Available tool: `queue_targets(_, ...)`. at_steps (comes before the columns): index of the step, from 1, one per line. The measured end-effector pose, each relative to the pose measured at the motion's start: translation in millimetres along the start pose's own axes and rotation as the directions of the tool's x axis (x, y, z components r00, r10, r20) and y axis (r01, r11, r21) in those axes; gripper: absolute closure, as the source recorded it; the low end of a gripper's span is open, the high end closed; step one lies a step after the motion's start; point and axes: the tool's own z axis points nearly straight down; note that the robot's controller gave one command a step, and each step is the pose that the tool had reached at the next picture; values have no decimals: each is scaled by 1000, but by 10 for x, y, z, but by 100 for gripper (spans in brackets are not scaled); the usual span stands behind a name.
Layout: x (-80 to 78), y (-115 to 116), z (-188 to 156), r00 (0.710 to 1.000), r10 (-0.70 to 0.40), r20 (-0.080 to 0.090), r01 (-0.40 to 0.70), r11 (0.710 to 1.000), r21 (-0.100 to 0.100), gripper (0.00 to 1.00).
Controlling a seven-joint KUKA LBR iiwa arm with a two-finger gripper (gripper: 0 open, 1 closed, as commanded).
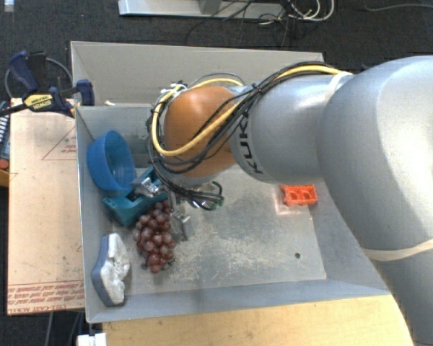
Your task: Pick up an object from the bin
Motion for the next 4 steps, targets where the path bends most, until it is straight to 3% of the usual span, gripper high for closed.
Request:
queue_targets(1,71,199,-62,996,-85,38,85,996,6,100)
queue_targets(2,71,199,-62,996,-85,38,85,996,6,100)
queue_targets(3,119,217,-238,996,-86,18,86,996,-1,100)
queue_targets(4,113,214,-698,996,-83,18,83,997,-2,100)
